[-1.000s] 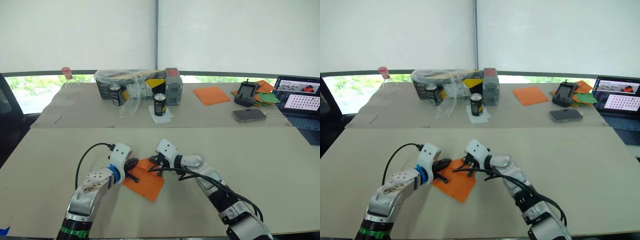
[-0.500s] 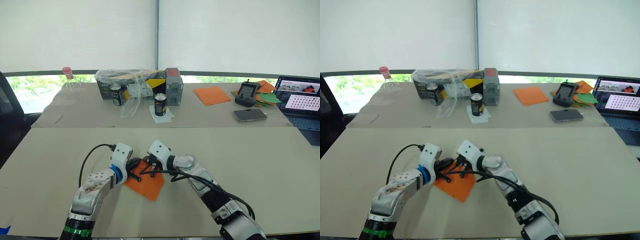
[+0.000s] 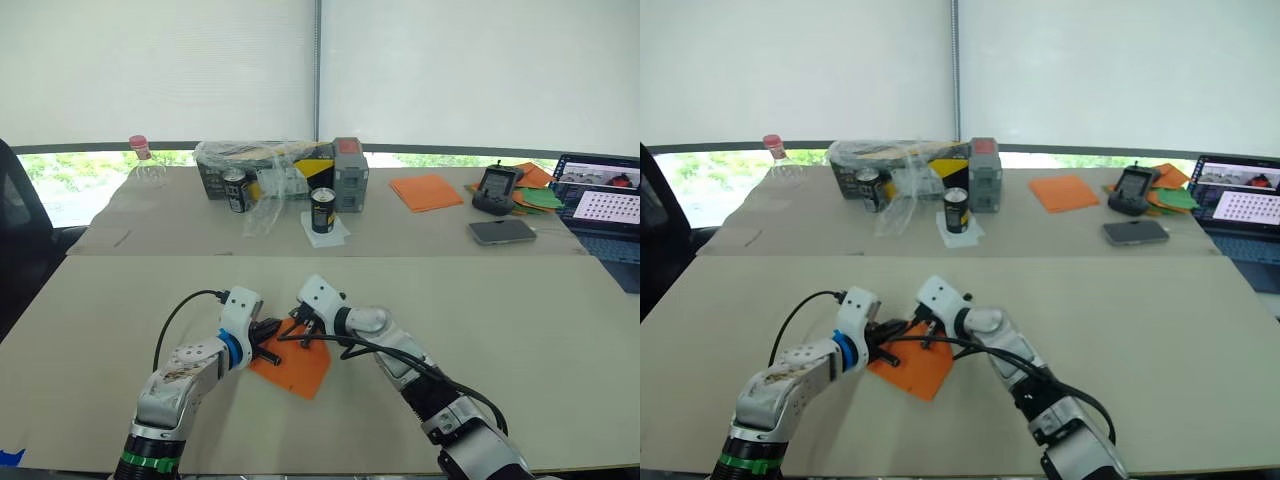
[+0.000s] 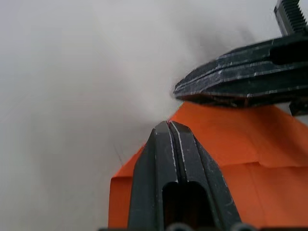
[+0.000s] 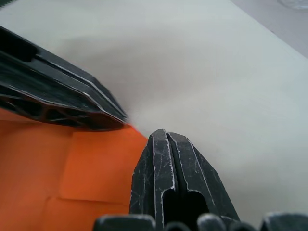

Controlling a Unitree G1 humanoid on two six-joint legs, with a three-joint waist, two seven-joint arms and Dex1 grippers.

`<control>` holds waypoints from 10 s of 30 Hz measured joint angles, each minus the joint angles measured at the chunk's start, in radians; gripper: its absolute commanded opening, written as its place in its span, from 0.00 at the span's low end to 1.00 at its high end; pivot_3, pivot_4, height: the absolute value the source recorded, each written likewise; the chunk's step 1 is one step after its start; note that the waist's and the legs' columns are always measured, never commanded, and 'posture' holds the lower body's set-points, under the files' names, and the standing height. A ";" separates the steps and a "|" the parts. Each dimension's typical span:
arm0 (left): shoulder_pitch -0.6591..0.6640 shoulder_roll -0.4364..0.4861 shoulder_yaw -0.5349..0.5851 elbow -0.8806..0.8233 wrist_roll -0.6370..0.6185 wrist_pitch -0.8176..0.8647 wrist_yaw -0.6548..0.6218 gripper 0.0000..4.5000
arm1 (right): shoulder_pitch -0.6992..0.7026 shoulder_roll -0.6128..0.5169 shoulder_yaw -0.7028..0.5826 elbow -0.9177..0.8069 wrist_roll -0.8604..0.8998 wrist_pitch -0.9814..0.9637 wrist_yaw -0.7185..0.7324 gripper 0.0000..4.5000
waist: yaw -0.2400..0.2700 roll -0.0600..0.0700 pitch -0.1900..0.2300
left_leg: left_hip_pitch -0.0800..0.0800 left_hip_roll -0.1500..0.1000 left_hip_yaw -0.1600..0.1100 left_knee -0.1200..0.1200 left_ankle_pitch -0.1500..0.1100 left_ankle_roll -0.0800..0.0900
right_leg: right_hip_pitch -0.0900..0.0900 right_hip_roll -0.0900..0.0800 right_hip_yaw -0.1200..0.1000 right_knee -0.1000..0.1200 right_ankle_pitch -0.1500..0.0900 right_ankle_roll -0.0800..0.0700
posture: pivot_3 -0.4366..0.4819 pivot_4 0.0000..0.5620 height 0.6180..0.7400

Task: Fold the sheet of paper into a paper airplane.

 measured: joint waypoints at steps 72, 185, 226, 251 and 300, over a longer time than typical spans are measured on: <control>-0.064 -0.025 -0.034 0.056 -0.091 0.005 -0.079 0.01 | 0.254 -0.388 0.007 -0.509 0.124 0.109 0.301 0.00 | -0.004 0.000 0.002 | -0.003 0.001 -0.002 0.000 -0.001 0.002 | 0.003 0.002 -0.002 -0.009 0.000 0.000 | 0.48 0.27 1.00; -0.177 0.227 -0.047 0.190 -0.176 -0.165 -0.378 0.01 | 0.279 -0.364 -0.123 -0.606 0.461 0.407 0.233 0.00 | -0.002 -0.004 0.008 | -0.020 0.000 -0.003 0.015 0.001 0.003 | -0.012 0.002 -0.001 0.005 0.000 0.000 | 0.48 0.27 1.00; -0.053 0.242 -0.130 0.117 -0.078 -0.212 -0.416 0.01 | 0.119 -0.211 -0.015 -0.418 0.410 0.338 0.205 0.00 | -0.005 -0.003 0.008 | -0.019 0.001 -0.003 0.015 0.001 0.004 | -0.013 0.003 -0.001 0.007 0.000 0.000 | 0.48 0.27 1.00; -0.016 0.310 0.020 0.179 -0.096 -0.238 -0.437 0.01 | 0.089 -0.186 0.018 -0.277 0.313 0.241 0.241 0.00 | -0.004 -0.002 0.009 | -0.019 0.000 -0.003 0.015 0.001 0.003 | -0.013 0.002 -0.001 0.009 0.000 0.000 | 0.48 0.27 1.00; 0.046 0.236 0.102 0.010 -0.205 -0.189 -0.317 0.01 | 0.044 -0.041 0.073 -0.135 0.236 0.150 0.278 0.00 | -0.008 -0.001 0.008 | -0.015 0.000 -0.003 0.014 0.001 0.003 | -0.012 0.002 0.000 0.009 0.000 0.000 | 0.48 0.27 1.00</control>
